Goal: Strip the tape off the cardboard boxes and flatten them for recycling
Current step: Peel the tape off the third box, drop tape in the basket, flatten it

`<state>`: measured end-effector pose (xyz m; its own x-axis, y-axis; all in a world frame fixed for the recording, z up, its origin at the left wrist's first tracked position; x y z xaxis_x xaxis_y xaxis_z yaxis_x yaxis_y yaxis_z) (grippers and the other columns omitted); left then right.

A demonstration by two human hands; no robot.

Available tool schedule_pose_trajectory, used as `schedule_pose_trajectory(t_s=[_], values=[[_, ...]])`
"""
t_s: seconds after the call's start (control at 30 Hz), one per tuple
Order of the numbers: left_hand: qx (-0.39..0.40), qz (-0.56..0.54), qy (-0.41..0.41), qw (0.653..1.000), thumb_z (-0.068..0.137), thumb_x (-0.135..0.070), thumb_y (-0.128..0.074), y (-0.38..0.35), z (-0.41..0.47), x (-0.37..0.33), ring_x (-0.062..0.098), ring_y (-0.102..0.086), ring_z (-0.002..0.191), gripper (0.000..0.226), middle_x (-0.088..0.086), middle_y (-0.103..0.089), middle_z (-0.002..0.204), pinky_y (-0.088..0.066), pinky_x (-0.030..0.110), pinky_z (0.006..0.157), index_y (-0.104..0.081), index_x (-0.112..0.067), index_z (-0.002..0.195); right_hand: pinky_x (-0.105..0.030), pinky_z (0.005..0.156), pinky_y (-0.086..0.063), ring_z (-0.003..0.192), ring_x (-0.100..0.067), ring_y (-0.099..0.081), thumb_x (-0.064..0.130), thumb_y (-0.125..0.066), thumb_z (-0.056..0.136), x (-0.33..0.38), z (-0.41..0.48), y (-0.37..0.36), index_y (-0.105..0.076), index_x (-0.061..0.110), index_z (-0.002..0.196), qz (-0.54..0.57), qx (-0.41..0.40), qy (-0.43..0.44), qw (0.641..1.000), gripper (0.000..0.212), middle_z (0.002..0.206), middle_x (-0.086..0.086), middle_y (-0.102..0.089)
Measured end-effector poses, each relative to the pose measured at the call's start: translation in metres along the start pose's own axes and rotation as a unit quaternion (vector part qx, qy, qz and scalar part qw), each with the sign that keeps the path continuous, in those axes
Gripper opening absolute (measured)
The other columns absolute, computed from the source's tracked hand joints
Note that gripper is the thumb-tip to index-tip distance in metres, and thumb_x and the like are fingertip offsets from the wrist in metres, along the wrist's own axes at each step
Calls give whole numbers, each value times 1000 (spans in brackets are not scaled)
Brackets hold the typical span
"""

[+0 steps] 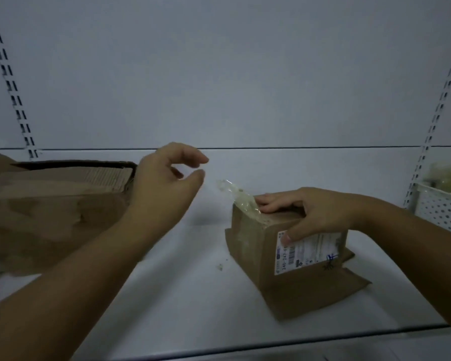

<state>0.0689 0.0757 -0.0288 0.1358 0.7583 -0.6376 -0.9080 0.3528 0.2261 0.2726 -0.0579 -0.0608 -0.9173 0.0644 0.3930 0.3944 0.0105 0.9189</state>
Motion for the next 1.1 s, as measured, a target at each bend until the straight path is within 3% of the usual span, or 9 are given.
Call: schedule_pose_trajectory(t_s=[0.07, 0.17, 0.3, 0.4, 0.57, 0.77, 0.87, 0.93, 1.1], values=[[-4, -56, 131, 990, 80, 0, -62, -5, -24, 27, 8, -59, 67, 23, -2, -65, 76, -48, 15, 55, -65, -22, 76, -18, 106, -26, 129, 11, -30, 33, -73, 76, -2, 1, -1, -44, 54, 125, 18, 3, 5, 1000, 61, 141, 41, -26], [199, -32, 300, 932, 83, -2, -61, -42, -61, 57, 13, -64, 68, 13, 4, -68, 80, -51, 22, 53, -67, -13, 86, 1, 93, -28, 121, 22, -31, 29, -74, 75, -4, 0, -1, -46, 53, 123, 46, 7, 12, 999, 60, 133, 49, -28], [217, -3, 266, 939, 79, -14, -71, -69, -66, 67, 14, -66, 75, 19, -6, -70, 90, -53, 23, 57, -71, -17, 98, 7, 85, -28, 115, 28, -33, 22, -76, 75, -3, 0, -1, -50, 55, 114, 56, -10, 21, 998, 57, 123, 56, -31], [202, -39, 279, 938, 78, -14, -73, -79, -71, 72, -1, -61, 58, 10, -5, -68, 82, -46, 12, 48, -73, -16, 88, 6, 86, -28, 116, 27, -33, 19, -77, 73, 0, -1, -2, -53, 56, 108, 62, -19, 28, 998, 56, 121, 57, -33], [238, -197, 410, 858, 83, -12, -67, -84, -70, 81, 9, -57, 56, 14, 0, -62, 62, -51, 23, 50, -68, -13, 69, 6, 85, -28, 115, 28, -33, 31, -76, 67, 4, 0, -4, -53, 64, 102, 58, -34, 29, 997, 53, 119, 58, -32], [293, -254, 444, 807, 85, -3, -59, -66, -57, 77, 6, -54, 44, 28, -3, -60, 51, -49, 19, 46, -65, -13, 60, 8, 82, -28, 113, 30, -31, 53, -73, 61, 5, 2, -8, -40, 76, 104, 6, -55, 20, 998, 59, 120, 61, -26], [318, -304, 456, 774, 71, -3, -62, -45, -39, 64, 8, -56, 44, 13, -1, -60, 52, -49, 17, 44, -62, -12, 62, 7, 85, -27, 114, 32, -26, 50, -76, 64, 4, 3, -8, -41, 75, 104, -8, -52, 16, 998, 58, 120, 62, -24], [331, -283, 435, 787, 66, -5, -63, -35, -24, 53, 8, -55, 44, 6, 0, -61, 52, -48, 18, 42, -62, -11, 65, -1, 91, -25, 116, 33, -22, 54, -74, 65, 3, 3, -9, -40, 76, 103, -35, -53, 15, 998, 56, 119, 63, -22], [349, -102, 368, 856, 83, 0, -57, -27, 15, 35, 7, -54, 43, 18, 1, -63, 54, -45, 17, 41, -63, -9, 68, -12, 98, -21, 116, 33, -19, 62, -68, 65, 2, 2, -11, -39, 74, 106, -62, -51, 4, 997, 52, 118, 65, -18]])
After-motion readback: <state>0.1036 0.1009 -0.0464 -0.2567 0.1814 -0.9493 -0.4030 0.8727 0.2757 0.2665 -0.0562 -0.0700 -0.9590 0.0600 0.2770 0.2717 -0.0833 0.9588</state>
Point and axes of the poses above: each hand's wrist, its own z-axis towards the middle knuckle, its own y-axis out of the back of the hand, x = y × z, the point moved 4 cm from there along z, towards the middle knuckle
